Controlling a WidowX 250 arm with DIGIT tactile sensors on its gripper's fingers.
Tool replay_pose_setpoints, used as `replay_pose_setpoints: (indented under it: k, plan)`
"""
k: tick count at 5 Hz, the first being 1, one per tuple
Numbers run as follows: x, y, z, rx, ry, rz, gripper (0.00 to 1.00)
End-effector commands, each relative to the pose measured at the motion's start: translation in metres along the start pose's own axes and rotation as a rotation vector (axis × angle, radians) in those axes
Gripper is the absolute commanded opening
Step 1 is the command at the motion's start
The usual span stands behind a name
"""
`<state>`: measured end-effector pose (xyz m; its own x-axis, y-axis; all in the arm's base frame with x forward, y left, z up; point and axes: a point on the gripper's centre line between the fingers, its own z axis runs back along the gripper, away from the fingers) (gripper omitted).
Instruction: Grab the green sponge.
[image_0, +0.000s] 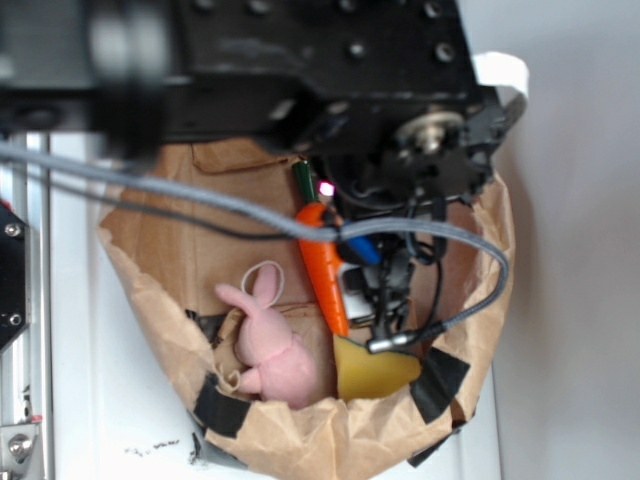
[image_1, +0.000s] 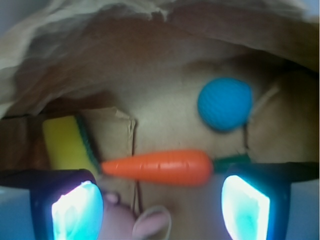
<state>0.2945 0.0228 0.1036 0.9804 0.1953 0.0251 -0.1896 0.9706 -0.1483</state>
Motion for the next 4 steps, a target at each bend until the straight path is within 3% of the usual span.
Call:
replay_pose_setpoints:
  k: [1,2,4]
  plan:
    - [0.000,-0.009,-0.013,-0.115,-0.075,-0.061,1.00]
    - [0.001,-0.029,-0.023,-0.176,-0.035,-0.069,1.00]
    - [0.003,-0.052,-0.049,-0.233,0.016,-0.070,1.00]
